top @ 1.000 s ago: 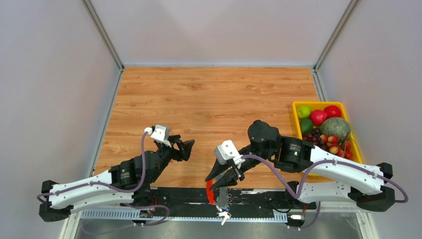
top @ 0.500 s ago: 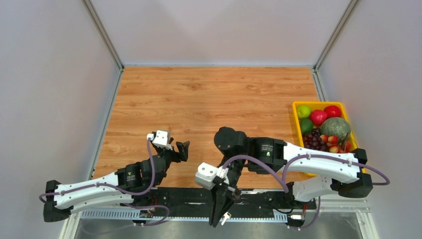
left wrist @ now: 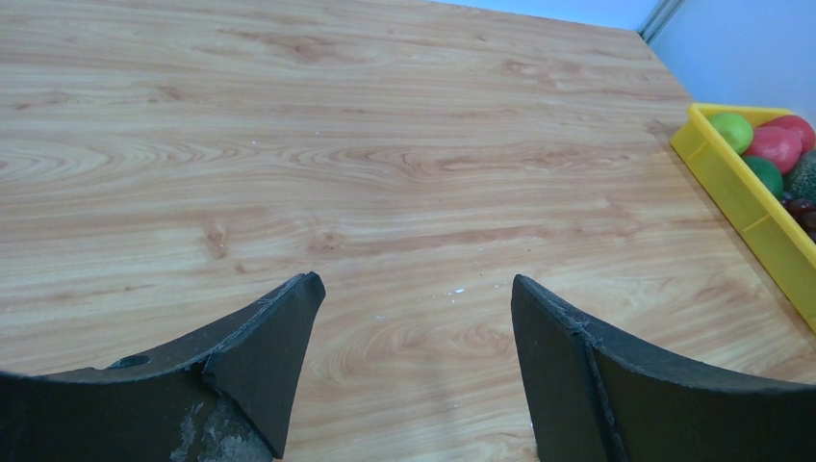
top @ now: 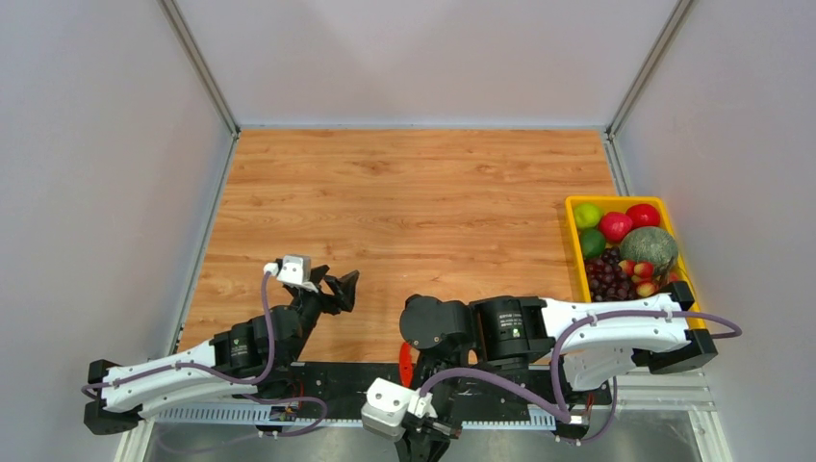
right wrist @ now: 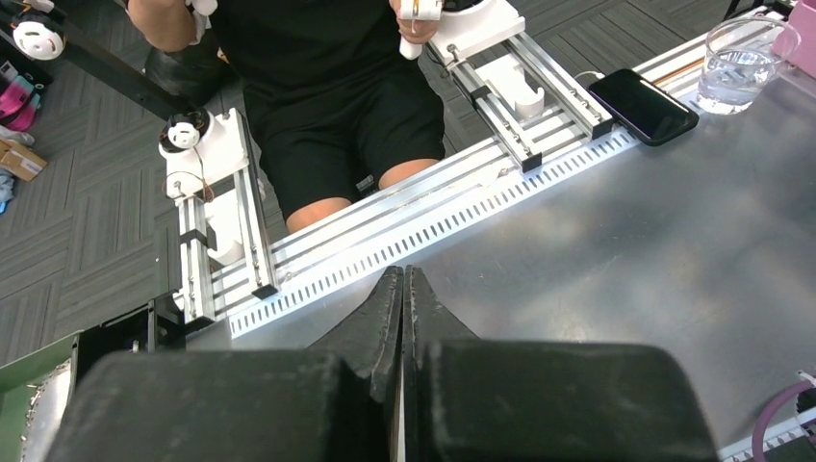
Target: Put the keys on the keyring
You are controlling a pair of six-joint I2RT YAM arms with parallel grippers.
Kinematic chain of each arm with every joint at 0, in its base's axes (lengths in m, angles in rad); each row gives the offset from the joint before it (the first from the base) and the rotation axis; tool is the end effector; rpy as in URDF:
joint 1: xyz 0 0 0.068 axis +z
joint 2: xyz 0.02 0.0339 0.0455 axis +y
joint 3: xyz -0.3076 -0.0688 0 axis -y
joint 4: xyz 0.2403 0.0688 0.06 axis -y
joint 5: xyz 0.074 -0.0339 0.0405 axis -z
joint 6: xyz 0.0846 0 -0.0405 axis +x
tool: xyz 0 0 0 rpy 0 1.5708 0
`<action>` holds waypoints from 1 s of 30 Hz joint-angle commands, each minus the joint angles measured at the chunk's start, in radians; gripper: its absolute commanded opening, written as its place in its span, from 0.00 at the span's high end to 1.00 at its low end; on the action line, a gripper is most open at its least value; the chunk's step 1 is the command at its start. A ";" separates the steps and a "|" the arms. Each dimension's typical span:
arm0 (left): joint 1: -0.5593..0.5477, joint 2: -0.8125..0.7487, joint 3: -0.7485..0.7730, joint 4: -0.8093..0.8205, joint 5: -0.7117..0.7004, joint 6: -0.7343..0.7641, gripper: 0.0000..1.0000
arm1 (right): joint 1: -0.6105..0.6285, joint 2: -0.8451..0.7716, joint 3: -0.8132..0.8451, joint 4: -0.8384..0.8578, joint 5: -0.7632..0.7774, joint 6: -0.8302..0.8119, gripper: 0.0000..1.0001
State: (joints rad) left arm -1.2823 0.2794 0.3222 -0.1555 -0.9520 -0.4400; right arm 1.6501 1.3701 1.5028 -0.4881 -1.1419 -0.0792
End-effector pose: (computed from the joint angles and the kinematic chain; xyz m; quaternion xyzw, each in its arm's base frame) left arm 0.0900 -0.0610 0.2547 -0.0076 0.7298 -0.2265 0.6450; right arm -0.0998 0.2843 0.4682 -0.7258 0.2134 0.6534 0.0259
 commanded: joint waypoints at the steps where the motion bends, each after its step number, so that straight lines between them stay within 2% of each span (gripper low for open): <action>1: 0.000 -0.004 -0.003 -0.012 -0.008 0.006 0.18 | 0.030 0.006 0.050 0.017 0.060 0.030 1.00; 20: -0.001 0.017 -0.001 -0.023 -0.024 -0.002 0.17 | 0.057 -0.012 0.050 0.014 0.105 0.039 0.98; 22: -0.001 0.019 -0.002 -0.021 -0.025 -0.002 0.17 | 0.057 -0.014 0.050 0.013 0.108 0.039 0.94; 23: 0.000 0.021 -0.002 -0.021 -0.025 -0.002 0.17 | 0.057 -0.015 0.050 0.013 0.110 0.038 0.88; 24: 0.000 0.022 -0.002 -0.021 -0.025 -0.001 0.17 | 0.057 -0.018 0.048 0.013 0.119 0.036 0.78; 26: 0.000 0.025 0.000 -0.020 -0.023 -0.001 0.17 | 0.057 -0.032 0.042 0.014 0.169 0.021 0.67; 27: 0.000 0.028 0.000 -0.019 -0.023 -0.001 0.17 | 0.057 -0.042 0.038 0.014 0.217 0.012 0.67; 28: -0.002 0.028 -0.001 -0.018 -0.023 -0.001 0.17 | 0.057 -0.056 0.031 0.014 0.288 0.003 0.71; 30: -0.001 0.030 -0.004 -0.014 -0.022 0.002 0.17 | 0.056 -0.086 0.010 0.007 0.535 0.001 0.73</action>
State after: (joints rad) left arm -1.2823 0.2989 0.3222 -0.1761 -0.9642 -0.4419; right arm 1.7016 1.3617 1.5188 -0.4911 -0.9371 -0.0578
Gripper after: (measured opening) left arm 0.830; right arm 0.273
